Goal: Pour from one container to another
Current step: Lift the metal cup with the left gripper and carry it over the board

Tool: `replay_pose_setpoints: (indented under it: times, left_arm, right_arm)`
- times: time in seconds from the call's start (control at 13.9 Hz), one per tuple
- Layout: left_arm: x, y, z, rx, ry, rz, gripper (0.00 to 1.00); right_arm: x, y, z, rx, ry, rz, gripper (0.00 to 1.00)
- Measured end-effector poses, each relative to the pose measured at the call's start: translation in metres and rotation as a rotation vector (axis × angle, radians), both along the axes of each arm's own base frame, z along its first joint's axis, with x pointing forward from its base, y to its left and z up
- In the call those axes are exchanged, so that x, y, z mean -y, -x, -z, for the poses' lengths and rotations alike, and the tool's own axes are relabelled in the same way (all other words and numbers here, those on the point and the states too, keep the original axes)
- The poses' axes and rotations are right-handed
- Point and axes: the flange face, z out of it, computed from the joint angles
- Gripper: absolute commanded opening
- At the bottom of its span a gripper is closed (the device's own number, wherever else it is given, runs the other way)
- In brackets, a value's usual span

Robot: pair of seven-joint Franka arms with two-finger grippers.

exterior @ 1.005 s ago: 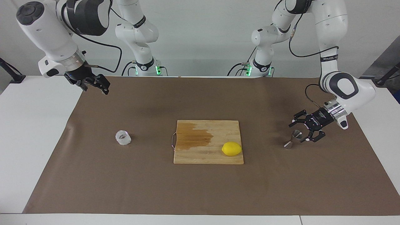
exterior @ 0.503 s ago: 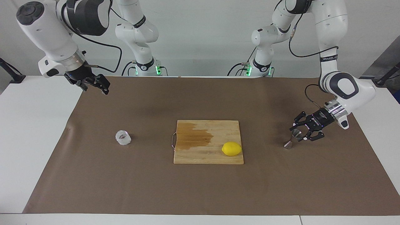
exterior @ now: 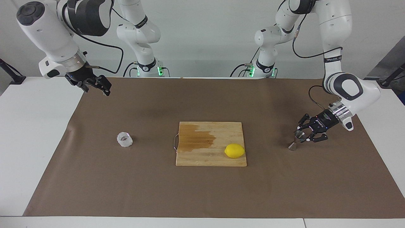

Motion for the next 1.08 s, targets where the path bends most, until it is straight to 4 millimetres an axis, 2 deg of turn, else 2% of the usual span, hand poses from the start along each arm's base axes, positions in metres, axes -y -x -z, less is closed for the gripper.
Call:
replay_pose_setpoints:
  times: [0.22, 0.36, 0.5, 0.79, 1.08]
  left_arm:
    - [0.009, 0.001, -0.006, -0.004, 0.069, 0.011, 0.00]
    - [0.023, 0.000, -0.023, 0.002, 0.130, 0.010, 0.00]
    - [0.045, -0.001, -0.048, -0.013, 0.157, 0.011, 0.00]
    - [0.126, 0.002, -0.092, -0.053, 0.198, 0.051, 0.00]
    - [0.200, 0.006, -0.110, -0.051, 0.242, 0.054, 0.00]
  right_arm:
    - [0.000, 0.000, 0.000, 0.000, 0.000, 0.000, 1.00]
    - [0.000, 0.000, 0.000, 0.000, 0.000, 0.000, 1.00]
    - [0.000, 0.000, 0.000, 0.000, 0.000, 0.000, 1.00]
    - [0.000, 0.000, 0.000, 0.000, 0.000, 0.000, 1.00]
    - [0.000, 0.000, 0.000, 0.000, 0.000, 0.000, 1.00]
